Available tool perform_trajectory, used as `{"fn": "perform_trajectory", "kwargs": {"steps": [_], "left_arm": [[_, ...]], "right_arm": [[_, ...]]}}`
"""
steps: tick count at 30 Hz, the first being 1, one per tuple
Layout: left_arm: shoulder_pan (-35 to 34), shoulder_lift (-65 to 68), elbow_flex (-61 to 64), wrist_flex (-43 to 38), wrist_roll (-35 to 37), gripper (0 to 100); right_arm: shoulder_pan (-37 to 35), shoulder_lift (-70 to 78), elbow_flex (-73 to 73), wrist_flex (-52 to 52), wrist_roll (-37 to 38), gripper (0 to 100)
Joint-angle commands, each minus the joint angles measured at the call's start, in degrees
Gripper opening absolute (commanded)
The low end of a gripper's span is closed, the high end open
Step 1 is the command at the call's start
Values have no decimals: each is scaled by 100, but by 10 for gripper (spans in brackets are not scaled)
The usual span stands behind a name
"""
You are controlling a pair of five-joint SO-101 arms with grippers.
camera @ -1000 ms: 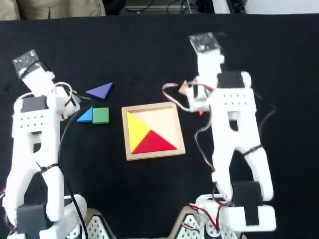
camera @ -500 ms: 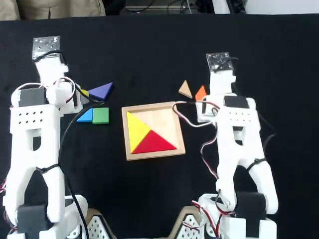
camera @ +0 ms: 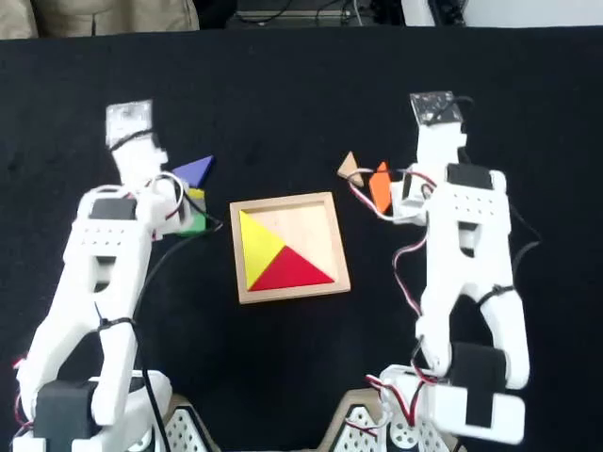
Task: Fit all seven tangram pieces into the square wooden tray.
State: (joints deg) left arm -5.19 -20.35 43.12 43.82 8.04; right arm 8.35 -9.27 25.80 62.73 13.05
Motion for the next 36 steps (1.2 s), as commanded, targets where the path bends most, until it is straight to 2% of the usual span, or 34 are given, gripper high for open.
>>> {"fn": "perform_trajectory", "kwargs": {"steps": [1,5,10,15,26,36], "left_arm": [[-312,-35,629,-1248,484,256],[-295,-35,910,-1635,615,256],[-321,-35,884,-1653,615,256],[-330,-35,831,-1653,615,256],[-321,-35,884,-1837,615,256],[-321,-35,884,-1855,615,256]], "right_arm": [[-466,523,-963,308,88,171],[-765,1543,-1710,273,88,172],[-879,2958,-3116,651,246,226],[-844,4004,-4171,1169,571,205],[-993,3925,-4462,1213,958,205],[-976,4646,-4901,1222,993,204]]}}
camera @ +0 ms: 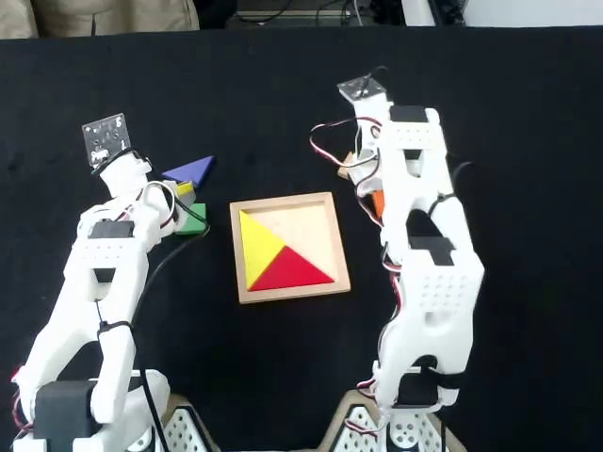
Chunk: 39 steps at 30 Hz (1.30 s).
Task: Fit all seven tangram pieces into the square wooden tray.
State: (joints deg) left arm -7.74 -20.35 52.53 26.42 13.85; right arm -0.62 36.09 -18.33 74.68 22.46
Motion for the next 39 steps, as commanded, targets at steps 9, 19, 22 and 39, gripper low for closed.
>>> {"fn": "perform_trajectory", "kwargs": {"steps": [9,19,22,39], "left_arm": [[-75,-35,-57,-123,35,256],[-48,-35,-57,-141,26,256],[-75,-35,-57,-141,26,256],[-75,-35,-57,-141,26,256]], "right_arm": [[-70,312,-541,35,237,164],[-88,-391,-725,642,220,209],[-167,-391,-725,686,299,208],[-202,-233,-119,185,730,208]]}}
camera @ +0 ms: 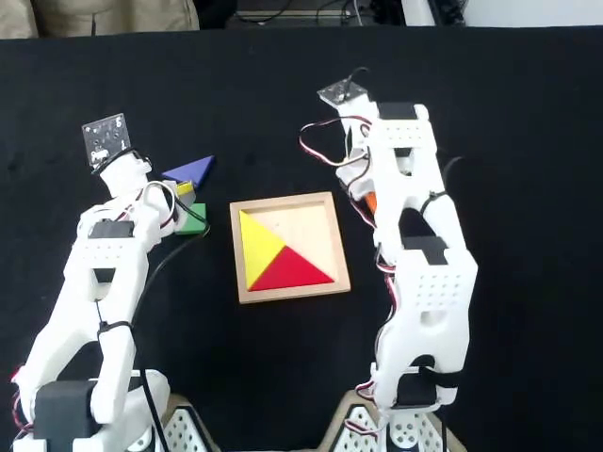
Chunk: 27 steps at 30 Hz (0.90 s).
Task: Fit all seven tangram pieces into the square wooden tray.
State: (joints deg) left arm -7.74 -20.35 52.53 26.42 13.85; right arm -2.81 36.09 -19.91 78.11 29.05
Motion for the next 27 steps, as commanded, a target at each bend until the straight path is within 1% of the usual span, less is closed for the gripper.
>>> {"fn": "perform_trajectory", "kwargs": {"steps": [1,5,9,13,16,23,27], "left_arm": [[-75,-35,-57,-141,26,256],[-75,-35,-57,-141,26,256],[-75,-35,-57,-141,26,256],[-75,-35,-57,-141,26,256],[-75,-35,-57,-132,26,256],[-75,-35,-57,-132,26,256],[-75,-35,-57,-132,35,256]], "right_arm": [[9,-145,31,-158,70,208],[26,66,13,-167,211,203],[26,84,13,-167,229,168],[18,110,40,-167,246,170],[9,127,101,-123,466,170],[-9,382,154,-114,651,171],[-9,374,145,-123,642,170]]}}
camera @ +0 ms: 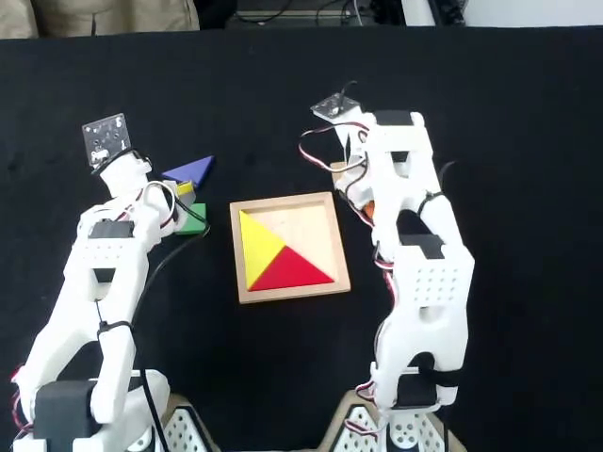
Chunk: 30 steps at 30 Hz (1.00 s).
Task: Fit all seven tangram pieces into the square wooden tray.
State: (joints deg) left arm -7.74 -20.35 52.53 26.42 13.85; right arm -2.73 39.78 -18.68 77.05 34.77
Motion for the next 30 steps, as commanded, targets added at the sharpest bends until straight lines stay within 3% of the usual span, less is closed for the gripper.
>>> {"fn": "perform_trajectory", "kwargs": {"steps": [1,9,20,25,30], "left_arm": [[-75,-35,-57,-141,35,256],[-48,-35,-57,-141,18,256],[-48,-35,-57,-141,9,256],[-48,-35,-57,-141,0,256],[-75,-35,-48,-132,9,256]], "right_arm": [[-9,4,13,-26,70,167],[70,-4,-330,176,53,106],[246,13,-927,668,53,102],[229,-4,-980,686,-44,8],[255,-4,-1015,809,-70,11]]}}
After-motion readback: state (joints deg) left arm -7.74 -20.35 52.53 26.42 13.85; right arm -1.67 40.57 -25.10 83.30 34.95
